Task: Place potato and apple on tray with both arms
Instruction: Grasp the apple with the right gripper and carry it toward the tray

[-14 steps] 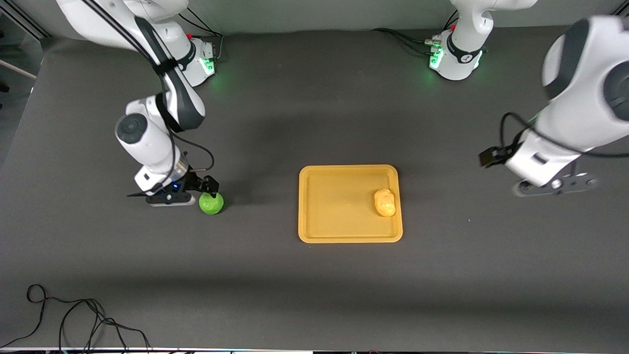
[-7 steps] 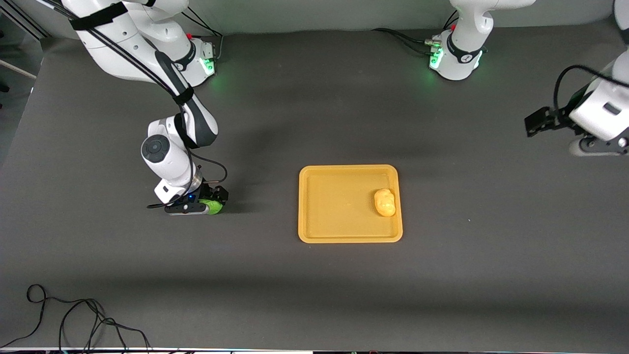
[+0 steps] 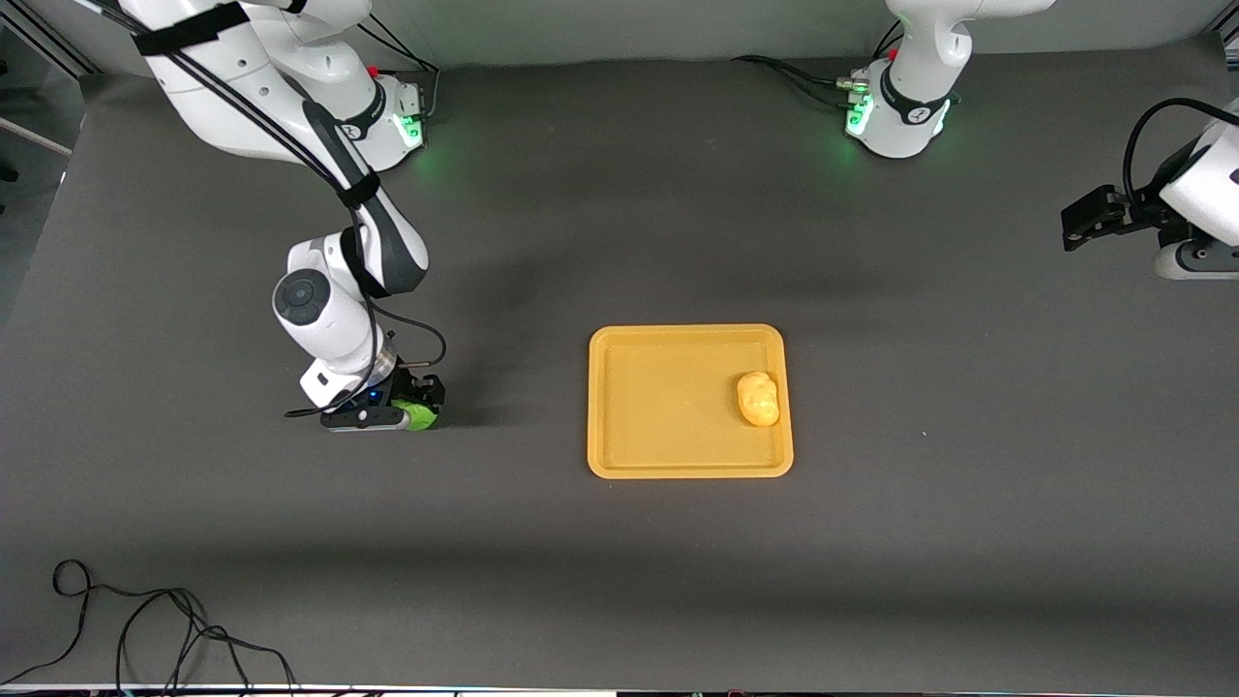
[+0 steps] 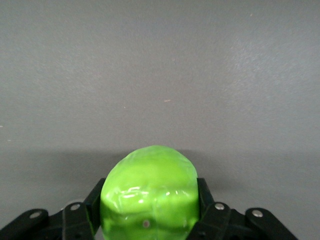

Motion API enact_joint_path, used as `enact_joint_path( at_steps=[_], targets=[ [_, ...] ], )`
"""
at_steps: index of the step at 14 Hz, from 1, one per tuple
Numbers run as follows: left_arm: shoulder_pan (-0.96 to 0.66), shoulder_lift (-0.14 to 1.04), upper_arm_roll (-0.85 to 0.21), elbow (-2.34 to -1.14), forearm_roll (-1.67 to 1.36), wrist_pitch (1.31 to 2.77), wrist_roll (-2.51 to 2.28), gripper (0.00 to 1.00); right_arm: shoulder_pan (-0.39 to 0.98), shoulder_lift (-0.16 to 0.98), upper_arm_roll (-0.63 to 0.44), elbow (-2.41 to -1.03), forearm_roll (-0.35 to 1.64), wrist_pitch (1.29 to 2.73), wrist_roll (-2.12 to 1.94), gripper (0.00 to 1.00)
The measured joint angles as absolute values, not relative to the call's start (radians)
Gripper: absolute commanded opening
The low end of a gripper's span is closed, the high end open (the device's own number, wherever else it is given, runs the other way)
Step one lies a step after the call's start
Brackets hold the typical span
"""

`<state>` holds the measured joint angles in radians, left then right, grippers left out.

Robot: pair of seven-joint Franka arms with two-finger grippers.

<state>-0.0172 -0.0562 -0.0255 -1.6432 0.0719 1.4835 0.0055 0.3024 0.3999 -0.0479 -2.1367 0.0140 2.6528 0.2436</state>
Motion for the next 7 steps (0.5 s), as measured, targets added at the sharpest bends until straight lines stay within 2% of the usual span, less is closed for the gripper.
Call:
enact_joint_path(
  at_steps=[5,7],
  targets=[
    [-0.014,-0.066,-0.009,-1.643,0.074,1.479,0.007,1.0,0.302,0.203,-0.049,-1.884,0.014,2.087,0.244,0.47],
    [-0.014,-0.07,-0.001,-1.642,0.073,1.498,0.007,1.0,0.304,0.162,-0.047,-1.748,0.014,1.905,0.246,0.47]
  ],
)
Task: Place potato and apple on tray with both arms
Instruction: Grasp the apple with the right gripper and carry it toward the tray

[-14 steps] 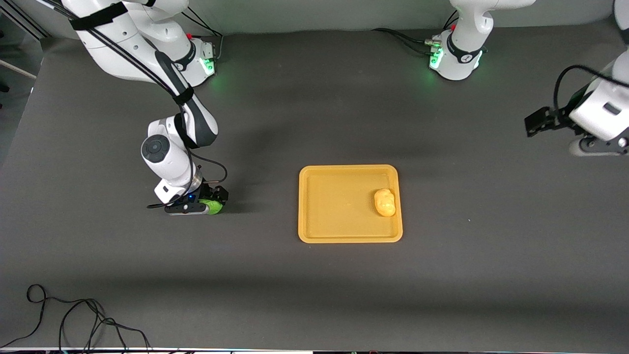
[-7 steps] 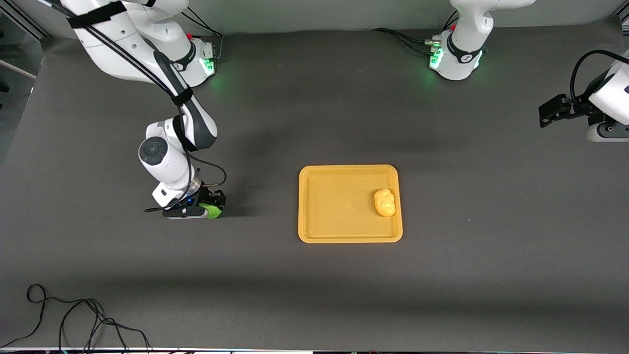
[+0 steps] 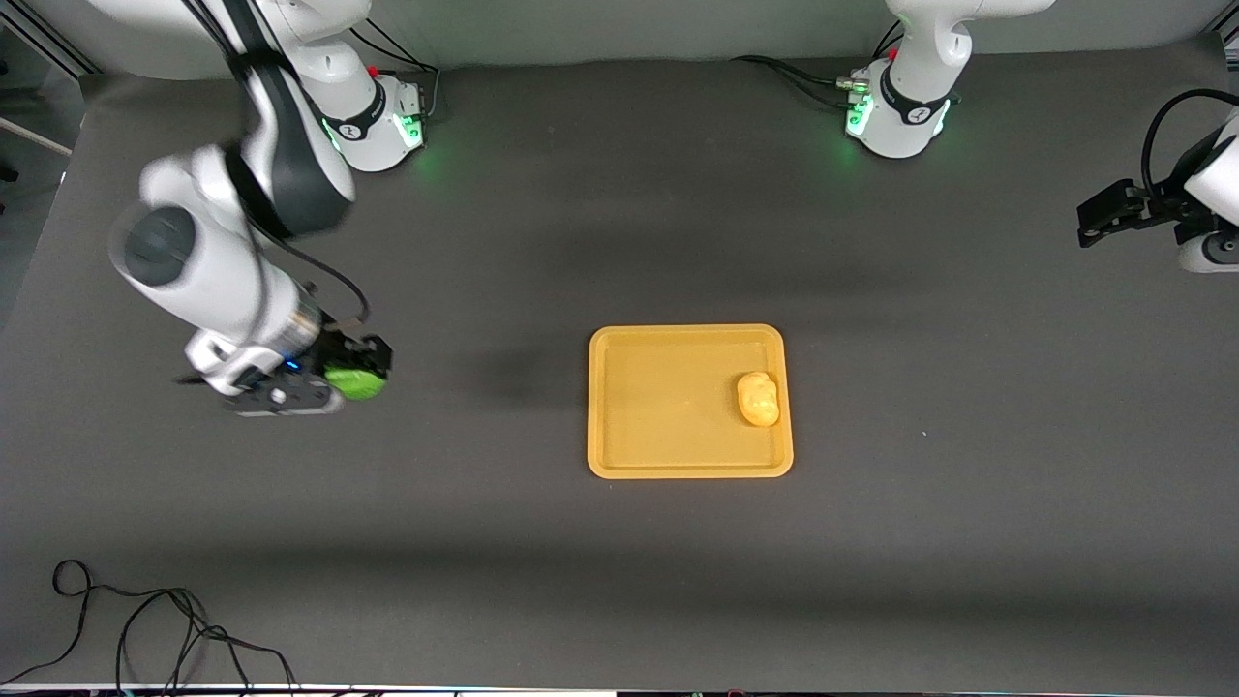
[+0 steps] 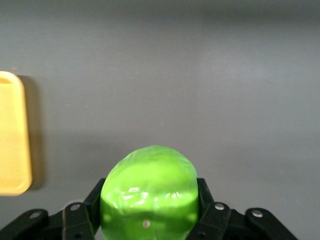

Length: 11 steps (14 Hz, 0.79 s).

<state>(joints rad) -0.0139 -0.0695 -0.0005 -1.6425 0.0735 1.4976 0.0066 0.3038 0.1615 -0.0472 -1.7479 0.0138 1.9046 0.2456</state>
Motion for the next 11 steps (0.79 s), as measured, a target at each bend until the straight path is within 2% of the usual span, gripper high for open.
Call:
enact_joint_path(
  at_steps=[2,5,11],
  targets=[
    [-0.013,-0.071,0.006,-1.642,0.073,1.523,0.007,1.0,0.332,0.168,-0.041,-1.631,0.015,1.811,0.29,0.47],
    [-0.013,-0.073,0.005,-1.642,0.072,1.534,0.007,1.0,0.463,0.243,-0.034,-1.509,0.015,1.784,0.472,0.47],
    [-0.01,-0.073,0.009,-1.644,0.05,1.571,0.008,1.0,0.728,0.573,-0.03,-1.143,0.013,1.753,0.872,0.47]
  ],
)
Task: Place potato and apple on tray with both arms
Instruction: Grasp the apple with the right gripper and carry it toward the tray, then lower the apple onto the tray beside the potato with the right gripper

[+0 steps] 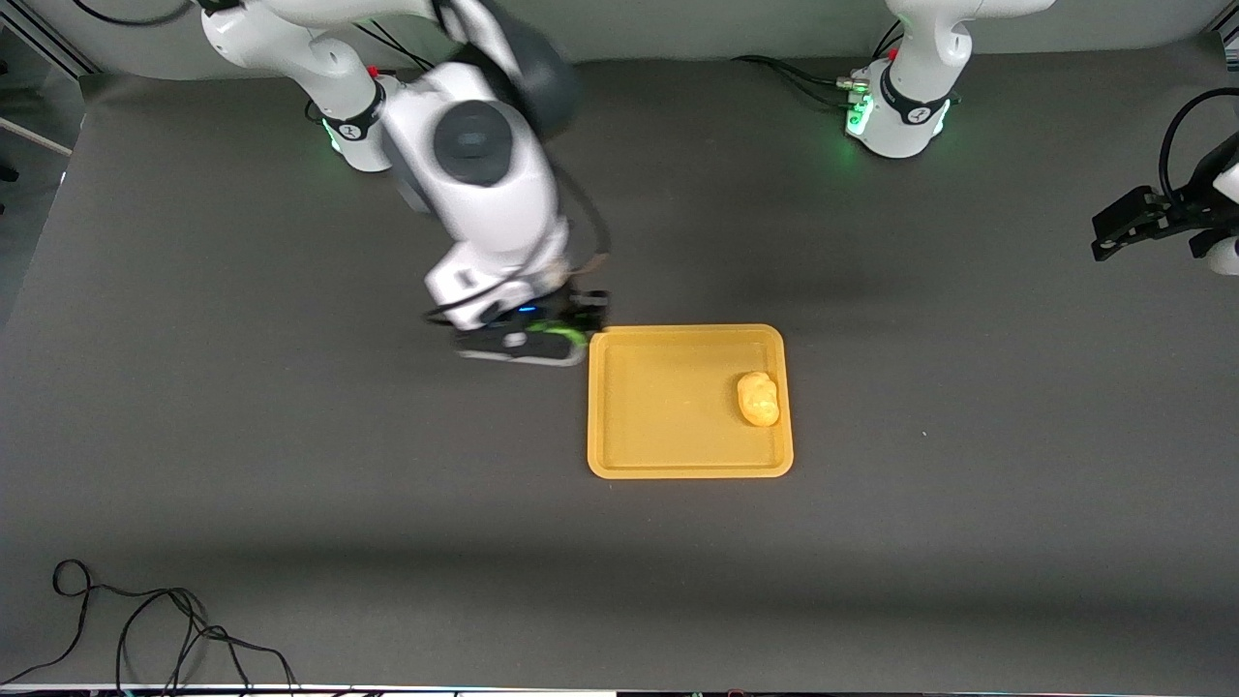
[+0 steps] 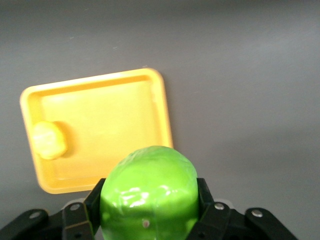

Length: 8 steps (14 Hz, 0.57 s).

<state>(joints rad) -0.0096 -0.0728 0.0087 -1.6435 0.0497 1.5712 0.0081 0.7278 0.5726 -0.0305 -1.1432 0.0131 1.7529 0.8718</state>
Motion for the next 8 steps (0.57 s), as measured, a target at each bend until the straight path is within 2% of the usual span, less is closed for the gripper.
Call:
enact_joint_path(
  at_steps=[3,8],
  targets=[
    [-0.003,-0.073,0.01,-1.645,0.04,1.58,0.01,1.0,0.823,0.698,-0.031,-1.014,0.013,1.752,0.942,0.47],
    [-0.002,-0.073,0.01,-1.648,0.038,1.587,0.01,1.0,0.866,0.87,-0.036,-0.98,0.013,1.9,0.952,0.47]
  ],
)
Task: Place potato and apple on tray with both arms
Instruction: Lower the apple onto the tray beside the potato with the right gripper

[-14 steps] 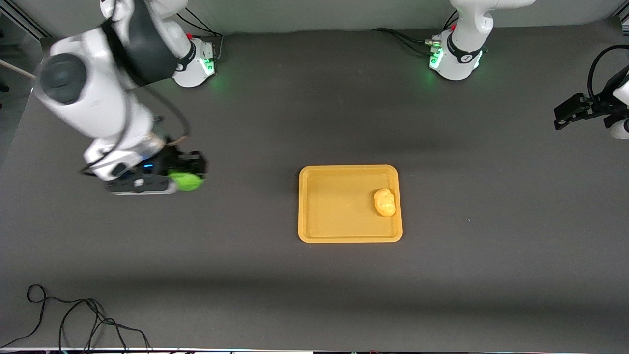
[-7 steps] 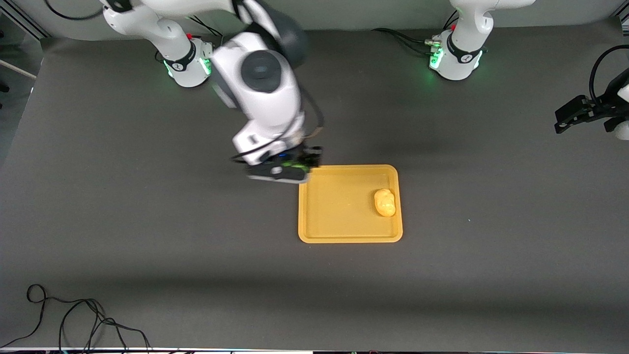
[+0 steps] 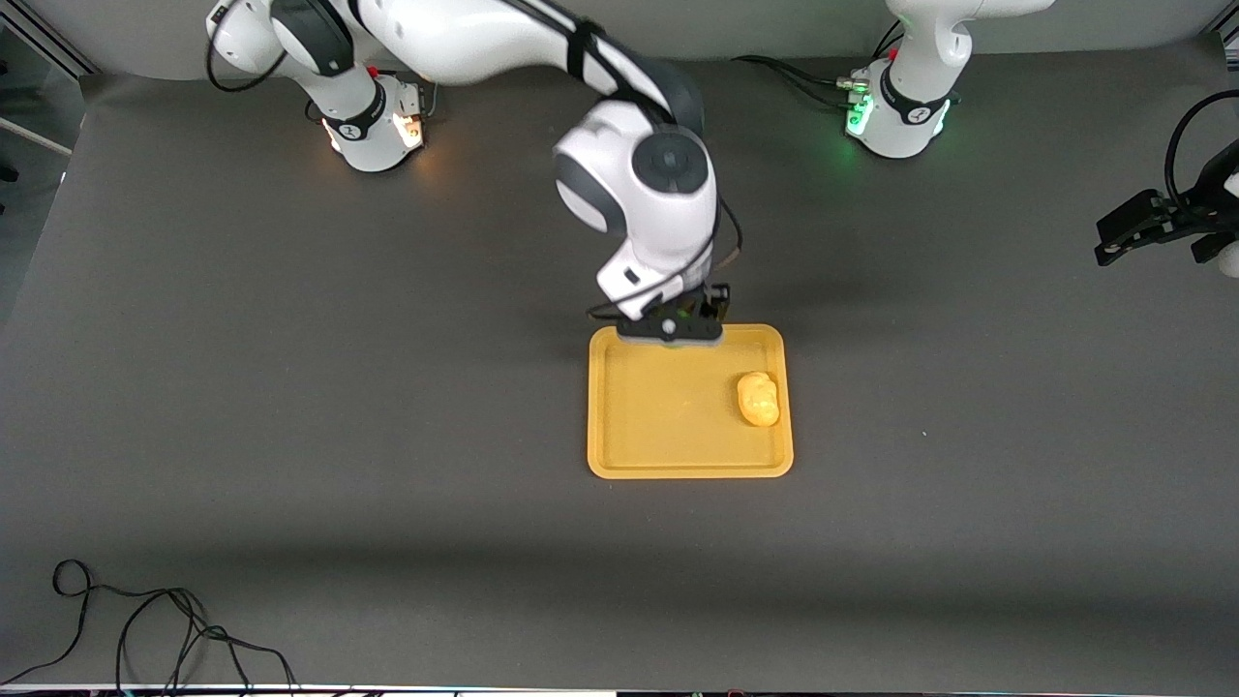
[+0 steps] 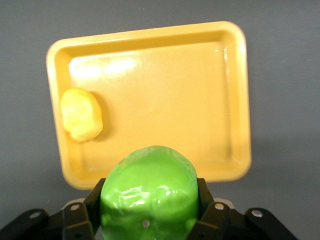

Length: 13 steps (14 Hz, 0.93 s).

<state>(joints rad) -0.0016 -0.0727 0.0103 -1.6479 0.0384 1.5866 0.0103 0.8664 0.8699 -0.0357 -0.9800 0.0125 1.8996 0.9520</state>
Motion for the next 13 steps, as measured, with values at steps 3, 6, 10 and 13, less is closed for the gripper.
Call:
enact_joint_path(
  at_steps=[3,6,10,13],
  targets=[
    [-0.001,-0.073,0.01,-1.651,0.038,1.591,0.01,1.0,0.866,0.974,-0.044,-0.977,-0.001,2.008,0.952,0.47],
    [0.004,-0.072,0.01,-1.653,0.038,1.593,0.011,1.0,0.866,1.029,-0.049,-0.973,-0.018,2.077,0.952,0.47],
    [0.005,-0.07,0.01,-1.653,0.038,1.595,0.011,1.0,0.854,1.075,-0.06,-0.967,-0.032,2.143,0.952,0.47],
    [0.006,-0.069,0.01,-1.653,0.037,1.597,0.011,1.0,0.852,1.099,-0.061,-0.967,-0.033,2.178,0.952,0.47]
  ],
)
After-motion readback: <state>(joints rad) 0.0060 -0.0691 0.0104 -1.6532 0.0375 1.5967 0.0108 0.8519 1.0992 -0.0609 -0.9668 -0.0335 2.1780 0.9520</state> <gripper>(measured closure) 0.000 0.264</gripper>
